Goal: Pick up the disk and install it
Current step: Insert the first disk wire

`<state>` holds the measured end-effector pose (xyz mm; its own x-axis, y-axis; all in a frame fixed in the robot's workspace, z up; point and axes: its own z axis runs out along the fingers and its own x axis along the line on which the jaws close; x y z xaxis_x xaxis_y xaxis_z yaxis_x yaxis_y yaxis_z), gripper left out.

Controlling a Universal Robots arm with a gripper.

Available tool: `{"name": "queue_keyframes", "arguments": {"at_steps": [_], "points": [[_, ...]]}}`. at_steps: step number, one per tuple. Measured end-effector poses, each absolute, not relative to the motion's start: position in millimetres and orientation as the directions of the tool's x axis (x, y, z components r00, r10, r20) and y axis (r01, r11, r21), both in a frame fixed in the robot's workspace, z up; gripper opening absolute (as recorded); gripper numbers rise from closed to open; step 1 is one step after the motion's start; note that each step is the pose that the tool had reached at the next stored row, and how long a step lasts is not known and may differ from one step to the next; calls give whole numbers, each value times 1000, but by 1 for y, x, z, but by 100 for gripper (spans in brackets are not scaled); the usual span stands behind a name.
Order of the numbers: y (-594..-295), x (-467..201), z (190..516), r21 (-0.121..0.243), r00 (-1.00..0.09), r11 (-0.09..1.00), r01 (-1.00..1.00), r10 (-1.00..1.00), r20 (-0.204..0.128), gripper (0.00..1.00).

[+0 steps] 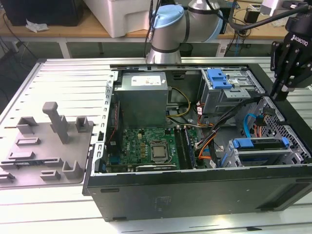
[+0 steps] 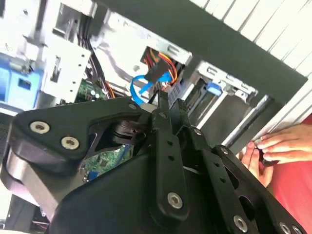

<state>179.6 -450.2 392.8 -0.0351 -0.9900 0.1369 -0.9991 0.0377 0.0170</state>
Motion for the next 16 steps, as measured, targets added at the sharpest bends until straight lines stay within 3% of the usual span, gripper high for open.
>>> {"name": "queue_keyframes", "arguments": {"at_steps": [2,5,10,16], "points": [[-443,186,391,19,-35,38,-999,-990,138,31],[-434,186,385,18,-51,54,-998,-988,142,31],[-432,187,382,15,-63,67,-998,-976,207,31],[-426,187,373,15,-87,92,-996,-974,211,31]]}}
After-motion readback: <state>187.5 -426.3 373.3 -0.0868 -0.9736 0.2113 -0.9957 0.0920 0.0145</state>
